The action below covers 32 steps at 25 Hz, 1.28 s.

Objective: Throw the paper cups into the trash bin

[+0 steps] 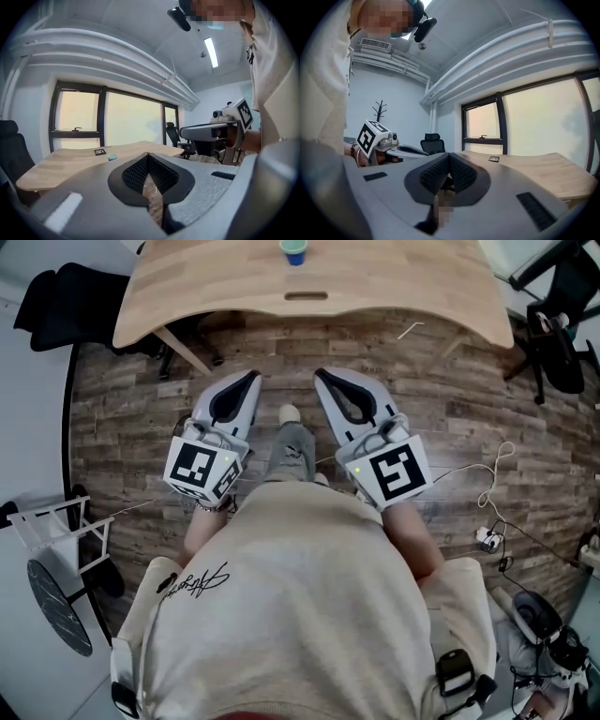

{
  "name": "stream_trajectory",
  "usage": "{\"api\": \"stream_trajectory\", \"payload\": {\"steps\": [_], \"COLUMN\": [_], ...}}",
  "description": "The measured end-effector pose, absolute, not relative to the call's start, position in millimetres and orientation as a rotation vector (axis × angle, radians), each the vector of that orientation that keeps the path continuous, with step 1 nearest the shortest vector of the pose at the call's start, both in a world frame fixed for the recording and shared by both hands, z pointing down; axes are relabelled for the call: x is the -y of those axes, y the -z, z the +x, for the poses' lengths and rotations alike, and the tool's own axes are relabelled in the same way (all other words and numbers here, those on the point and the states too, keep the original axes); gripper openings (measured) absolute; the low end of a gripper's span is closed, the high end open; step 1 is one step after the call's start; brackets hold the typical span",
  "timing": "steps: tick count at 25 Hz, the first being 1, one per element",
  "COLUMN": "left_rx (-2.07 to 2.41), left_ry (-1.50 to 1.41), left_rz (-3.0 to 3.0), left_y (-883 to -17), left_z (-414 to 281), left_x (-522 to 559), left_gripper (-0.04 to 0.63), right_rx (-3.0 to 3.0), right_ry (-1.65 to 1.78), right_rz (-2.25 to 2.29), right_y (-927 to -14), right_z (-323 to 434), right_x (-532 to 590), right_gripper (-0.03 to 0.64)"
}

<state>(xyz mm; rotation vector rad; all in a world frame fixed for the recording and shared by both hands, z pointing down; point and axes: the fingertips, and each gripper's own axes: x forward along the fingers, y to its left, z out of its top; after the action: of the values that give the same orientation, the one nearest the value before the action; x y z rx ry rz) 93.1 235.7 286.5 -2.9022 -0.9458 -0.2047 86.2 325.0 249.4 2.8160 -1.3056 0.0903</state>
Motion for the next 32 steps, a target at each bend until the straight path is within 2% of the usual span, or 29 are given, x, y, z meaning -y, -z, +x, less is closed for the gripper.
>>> {"api": "stream_trajectory", "payload": {"steps": [32], "left_rx": [1.13], "left_ry": [0.223], "left_rz": [-2.903], "left_y": [-303], "left_z": [332], "left_x": [-179], "left_gripper": [0.003], "right_rx": [1.115], "right_ry": [-0.119], "right_rz": [2.914], "right_y": [-266], "right_z": [336], "right_x": [-271], "right_gripper": [0.011]}}
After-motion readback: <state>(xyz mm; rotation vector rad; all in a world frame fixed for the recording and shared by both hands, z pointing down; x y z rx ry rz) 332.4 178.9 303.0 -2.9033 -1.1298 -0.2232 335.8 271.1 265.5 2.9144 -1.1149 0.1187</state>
